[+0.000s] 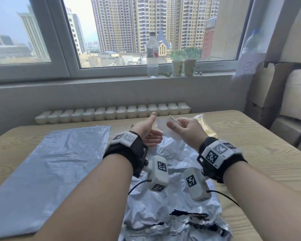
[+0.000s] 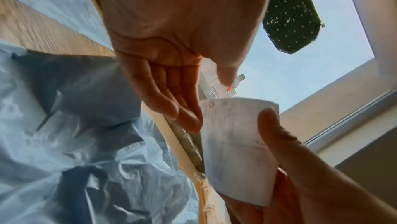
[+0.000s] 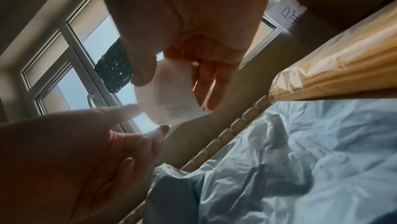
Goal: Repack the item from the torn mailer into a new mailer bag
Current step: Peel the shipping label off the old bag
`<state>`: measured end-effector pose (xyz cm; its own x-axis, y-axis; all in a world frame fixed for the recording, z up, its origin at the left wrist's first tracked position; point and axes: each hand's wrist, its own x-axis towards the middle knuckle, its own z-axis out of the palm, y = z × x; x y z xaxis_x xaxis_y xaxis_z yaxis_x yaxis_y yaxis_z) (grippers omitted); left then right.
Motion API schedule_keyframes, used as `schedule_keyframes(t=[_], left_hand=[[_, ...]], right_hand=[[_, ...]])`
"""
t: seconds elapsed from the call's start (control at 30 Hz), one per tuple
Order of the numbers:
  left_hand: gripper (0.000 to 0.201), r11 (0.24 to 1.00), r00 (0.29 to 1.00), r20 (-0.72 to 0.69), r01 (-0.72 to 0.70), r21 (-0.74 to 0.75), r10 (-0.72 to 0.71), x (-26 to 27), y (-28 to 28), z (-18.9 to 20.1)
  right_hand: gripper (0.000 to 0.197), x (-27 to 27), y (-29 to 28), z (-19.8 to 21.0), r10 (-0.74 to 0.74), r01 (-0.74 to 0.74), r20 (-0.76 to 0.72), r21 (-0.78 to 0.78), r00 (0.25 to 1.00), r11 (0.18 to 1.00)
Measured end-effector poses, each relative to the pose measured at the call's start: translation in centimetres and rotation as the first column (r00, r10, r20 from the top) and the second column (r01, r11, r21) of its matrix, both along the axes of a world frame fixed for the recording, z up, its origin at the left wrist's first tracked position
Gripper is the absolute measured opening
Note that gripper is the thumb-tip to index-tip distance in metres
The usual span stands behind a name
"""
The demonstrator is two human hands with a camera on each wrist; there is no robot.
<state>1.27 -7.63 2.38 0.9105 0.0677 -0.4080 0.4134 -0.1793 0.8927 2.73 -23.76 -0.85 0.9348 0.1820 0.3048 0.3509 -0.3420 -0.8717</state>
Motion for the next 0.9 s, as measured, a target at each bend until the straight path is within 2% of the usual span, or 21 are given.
schedule_keyframes(t=[0.07, 0.13, 0.17, 0.23, 0.3, 0.4, 0.47, 0.57, 0.63, 0.77, 0.9], left_hand=[[0.068, 1.0, 1.0, -0.004, 0.006, 0.001, -0.006, -0.5, 0.3, 0.2], [0.039, 1.0, 1.0, 0.019, -0.004, -0.003, 0.004, -1.0, 0.6, -0.1], [0.026, 1.0, 0.999, 0.033, -0.021, -0.016, 0.021, -1.3, 0.8, -0.2], [0.014, 0.997, 0.995, 0.069, -0.063, -0.051, 0.066, -1.8, 0.9, -0.4], [0.012, 0.995, 0.988, 0.112, -0.099, -0.032, 0.102, -2.2, 1.0, -0.5], [0.012, 0.984, 0.976, 0.162, -0.16, 0.075, 0.146, -2.6, 1.2, -0.6], [0.011, 0.968, 0.961, 0.209, -0.21, 0.136, 0.179, -2.6, 1.5, -1.0], [0.021, 0.954, 0.944, 0.24, -0.264, 0.144, 0.226, -2.9, 2.2, -1.9], [0.03, 0.956, 0.939, 0.245, -0.273, 0.107, 0.241, -3.3, 2.6, -2.5], [0.045, 0.969, 0.932, 0.296, -0.24, 0.062, 0.212, -4.3, 3.1, -3.5], [0.055, 0.979, 0.933, 0.302, -0.206, 0.004, 0.195, -4.6, 4.0, -3.7]], right_hand=[[0.027, -0.5, 0.0, 0.1, -0.006, 0.007, 0.019, -0.06, 1.0, 0.998], [0.027, -0.9, -0.1, 0.1, -0.002, 0.003, 0.013, -0.103, 1.0, 0.995], [0.032, -1.1, -0.1, 0.0, 0.0, 0.0, 0.006, -0.125, 1.0, 0.992], [0.051, -1.5, -0.1, -0.3, 0.003, -0.005, -0.011, -0.194, 1.0, 0.981], [0.059, -2.1, 0.1, -0.4, 0.001, -0.008, -0.028, -0.268, 1.0, 0.963], [0.043, -3.6, 0.3, 0.1, 0.056, -0.072, -0.061, -0.317, 0.997, 0.946], [0.044, -4.3, 0.3, 0.1, 0.094, -0.116, -0.08, -0.334, 0.992, 0.935], [0.048, -5.0, 0.0, -0.2, 0.107, -0.156, -0.164, -0.329, 0.981, 0.931], [0.045, -5.7, -0.1, -0.6, 0.057, -0.151, -0.235, -0.402, 0.97, 0.903], [0.05, -7.5, 1.0, -1.5, -0.012, -0.292, -0.415, -0.661, 0.91, 0.692], [0.043, -7.2, 2.9, -2.3, -0.072, -0.322, -0.397, -0.826, 0.915, 0.463]])
